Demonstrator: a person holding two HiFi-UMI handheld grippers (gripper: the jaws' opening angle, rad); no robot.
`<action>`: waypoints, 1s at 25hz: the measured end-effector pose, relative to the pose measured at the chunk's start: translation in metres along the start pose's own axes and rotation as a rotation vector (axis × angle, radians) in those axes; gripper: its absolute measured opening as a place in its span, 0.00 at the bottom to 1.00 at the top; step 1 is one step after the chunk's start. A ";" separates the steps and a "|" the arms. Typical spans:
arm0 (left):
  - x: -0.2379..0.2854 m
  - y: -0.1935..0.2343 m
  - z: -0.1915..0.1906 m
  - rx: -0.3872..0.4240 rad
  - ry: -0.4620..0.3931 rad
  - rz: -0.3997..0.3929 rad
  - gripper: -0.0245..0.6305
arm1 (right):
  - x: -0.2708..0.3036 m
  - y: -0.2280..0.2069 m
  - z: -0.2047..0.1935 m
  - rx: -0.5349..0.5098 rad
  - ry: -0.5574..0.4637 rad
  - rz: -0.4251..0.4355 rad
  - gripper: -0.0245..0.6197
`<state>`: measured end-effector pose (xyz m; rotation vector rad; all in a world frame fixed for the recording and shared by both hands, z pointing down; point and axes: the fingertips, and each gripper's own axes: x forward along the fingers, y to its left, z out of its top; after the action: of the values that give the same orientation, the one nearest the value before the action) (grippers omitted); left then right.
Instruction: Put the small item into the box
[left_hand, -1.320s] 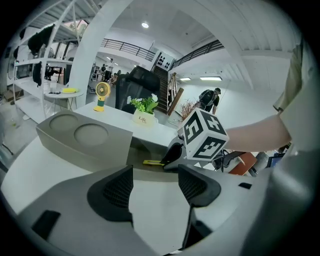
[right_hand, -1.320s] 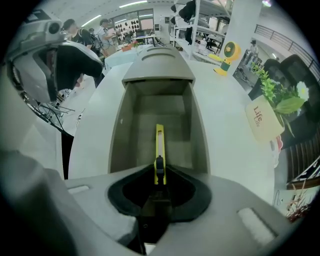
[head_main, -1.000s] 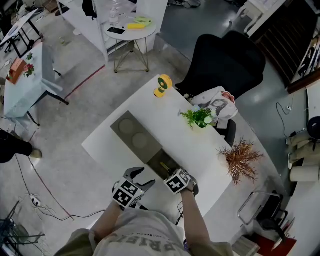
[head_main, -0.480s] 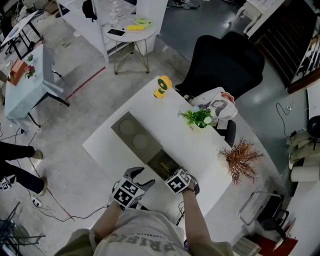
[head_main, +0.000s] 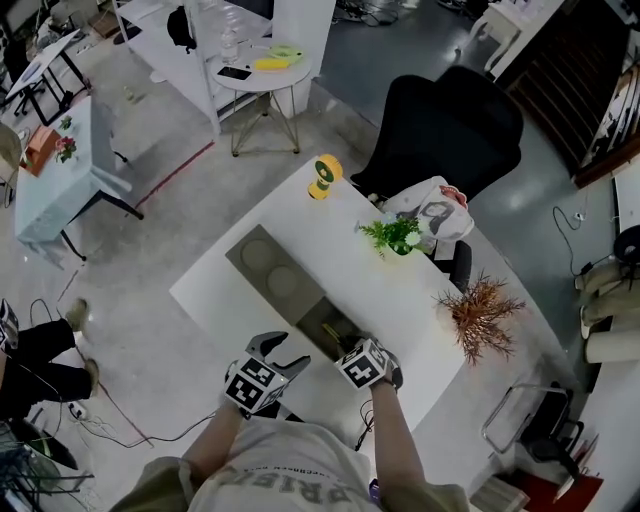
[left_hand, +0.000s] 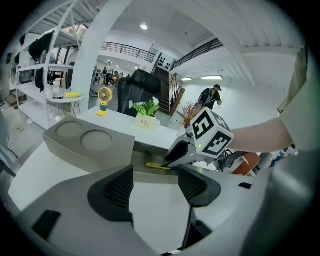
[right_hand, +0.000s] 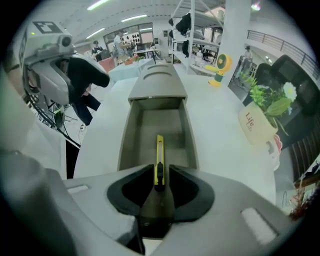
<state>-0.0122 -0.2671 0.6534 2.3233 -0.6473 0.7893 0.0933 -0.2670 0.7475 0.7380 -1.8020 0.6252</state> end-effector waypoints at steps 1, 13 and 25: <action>-0.002 0.000 0.002 -0.004 -0.007 0.002 0.45 | -0.006 -0.002 0.004 0.012 -0.034 -0.010 0.17; -0.027 -0.008 0.034 -0.019 -0.143 0.052 0.45 | -0.131 -0.014 0.041 0.182 -0.568 -0.220 0.17; -0.082 -0.050 0.082 0.058 -0.448 0.186 0.45 | -0.269 0.005 0.034 0.276 -1.116 -0.412 0.17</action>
<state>-0.0092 -0.2659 0.5274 2.5406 -1.0560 0.3627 0.1402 -0.2360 0.4821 1.8407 -2.4335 0.1498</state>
